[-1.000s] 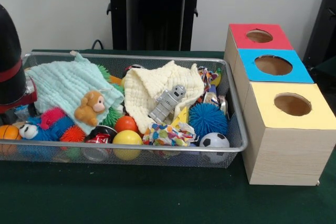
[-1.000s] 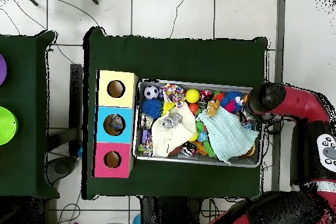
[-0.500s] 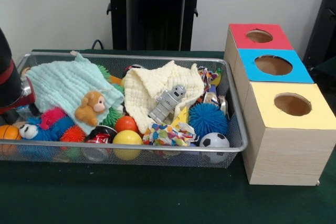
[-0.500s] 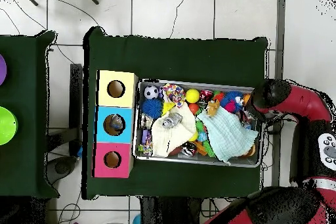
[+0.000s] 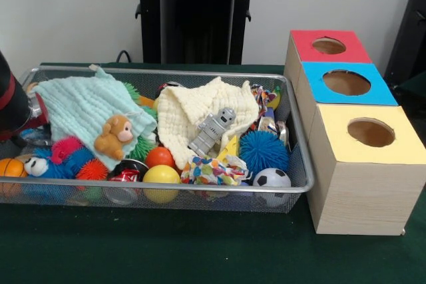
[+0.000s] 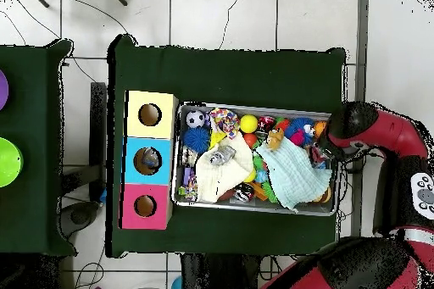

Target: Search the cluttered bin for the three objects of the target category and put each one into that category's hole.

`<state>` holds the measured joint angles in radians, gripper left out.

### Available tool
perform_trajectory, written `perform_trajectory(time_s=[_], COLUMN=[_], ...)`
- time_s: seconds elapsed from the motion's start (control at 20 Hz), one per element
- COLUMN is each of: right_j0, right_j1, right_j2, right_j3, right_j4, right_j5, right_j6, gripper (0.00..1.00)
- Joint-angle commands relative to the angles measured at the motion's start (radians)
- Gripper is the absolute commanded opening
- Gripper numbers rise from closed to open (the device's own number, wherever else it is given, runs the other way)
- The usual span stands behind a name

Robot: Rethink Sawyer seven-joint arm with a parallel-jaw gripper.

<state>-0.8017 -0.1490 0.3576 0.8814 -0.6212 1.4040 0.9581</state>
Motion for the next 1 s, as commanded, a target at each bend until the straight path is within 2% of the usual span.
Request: perform_trajectory(time_s=[0.05, 0.7, 0.75, 1.0], right_j0=[-0.018, -0.02, -0.02, -0.021], right_j1=[0.068, 0.068, 0.068, 0.065], right_j2=[0.019, 0.021, 0.022, 0.024], right_j3=[0.019, 0.025, 0.027, 0.033], right_j4=[-0.029, -0.031, -0.031, -0.033], right_j5=[0.124, 0.131, 0.13, 0.134], right_j6=[-0.312, -0.32, -0.322, -0.332], gripper=[1.0, 1.0, 0.0, 0.0])
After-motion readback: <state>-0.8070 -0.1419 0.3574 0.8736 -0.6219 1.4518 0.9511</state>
